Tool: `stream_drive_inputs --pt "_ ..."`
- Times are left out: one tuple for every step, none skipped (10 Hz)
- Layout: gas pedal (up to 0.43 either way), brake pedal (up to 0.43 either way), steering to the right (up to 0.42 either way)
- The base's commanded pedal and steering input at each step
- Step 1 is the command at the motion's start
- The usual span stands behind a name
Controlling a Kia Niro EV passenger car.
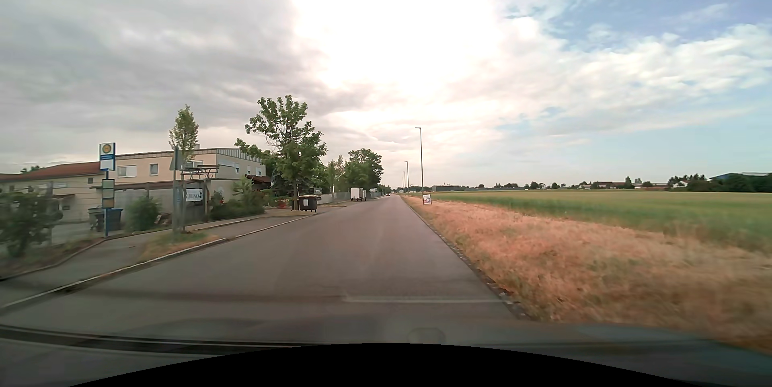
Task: Follow the waypoints while adhering to traffic rules and regulations
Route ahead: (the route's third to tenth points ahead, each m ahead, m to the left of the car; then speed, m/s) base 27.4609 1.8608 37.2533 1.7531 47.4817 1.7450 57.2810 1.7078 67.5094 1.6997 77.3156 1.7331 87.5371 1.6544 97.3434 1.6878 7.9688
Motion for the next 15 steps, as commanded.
stream_drive_inputs --pt "0.228 0.0 -0.03" --pt "0.228 0.0 -0.029" --pt "0.24 0.0 -0.025" --pt "0.24 0.0 -0.018" --pt "0.24 0.0 -0.01" --pt "0.248 0.0 -0.006" --pt "0.26 0.0 -0.001" --pt "0.26 0.0 -0.001" --pt "0.26 0.0 -0.003" --pt "0.26 0.0 -0.005" --pt "0.248 0.0 -0.005" --pt "0.248 0.0 -0.005" --pt "0.248 0.0 -0.004" --pt "0.248 0.0 -0.004" --pt "0.248 0.0 -0.003"
